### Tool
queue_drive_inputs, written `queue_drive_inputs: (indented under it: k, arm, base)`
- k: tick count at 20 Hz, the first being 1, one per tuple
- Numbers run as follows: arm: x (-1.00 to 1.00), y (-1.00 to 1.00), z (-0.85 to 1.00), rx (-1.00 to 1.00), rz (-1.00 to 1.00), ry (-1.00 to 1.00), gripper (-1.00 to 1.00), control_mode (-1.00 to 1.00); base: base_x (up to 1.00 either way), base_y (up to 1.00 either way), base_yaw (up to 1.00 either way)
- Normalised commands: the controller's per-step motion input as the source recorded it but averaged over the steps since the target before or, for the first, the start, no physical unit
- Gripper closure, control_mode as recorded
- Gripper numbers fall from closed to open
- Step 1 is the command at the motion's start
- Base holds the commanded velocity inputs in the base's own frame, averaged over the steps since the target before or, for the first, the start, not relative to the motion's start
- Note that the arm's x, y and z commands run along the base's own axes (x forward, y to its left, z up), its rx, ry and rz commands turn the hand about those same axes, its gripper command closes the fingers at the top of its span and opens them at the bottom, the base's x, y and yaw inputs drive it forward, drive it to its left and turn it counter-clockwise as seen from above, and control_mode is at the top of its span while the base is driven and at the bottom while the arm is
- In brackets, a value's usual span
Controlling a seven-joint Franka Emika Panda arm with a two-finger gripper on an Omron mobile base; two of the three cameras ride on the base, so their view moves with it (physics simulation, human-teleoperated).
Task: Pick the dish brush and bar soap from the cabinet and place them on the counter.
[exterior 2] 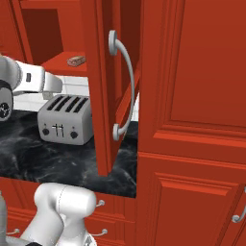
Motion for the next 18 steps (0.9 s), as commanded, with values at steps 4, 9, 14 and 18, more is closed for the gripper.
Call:
queue_drive_inputs:
  k: [4, 9, 14, 18]
  arm:
    - [0.00, 0.12, 0.06, 0.00, 0.17, 0.00, -1.00, -1.00]
    - [0.00, 0.15, 0.17, 0.00, 0.16, 0.00, -1.00, -1.00]
    - [0.00, 0.20, 0.16, 0.00, 0.12, 0.00, -1.00, -1.00]
    - [0.06, 0.18, 0.04, 0.00, 0.06, 0.00, -1.00, -1.00]
  base:
    - [0.00, 0.00, 0.00]
    - [0.00, 0.00, 0.00]
    - [0.00, 0.00, 0.00]
    - [0.00, 0.00, 0.00]
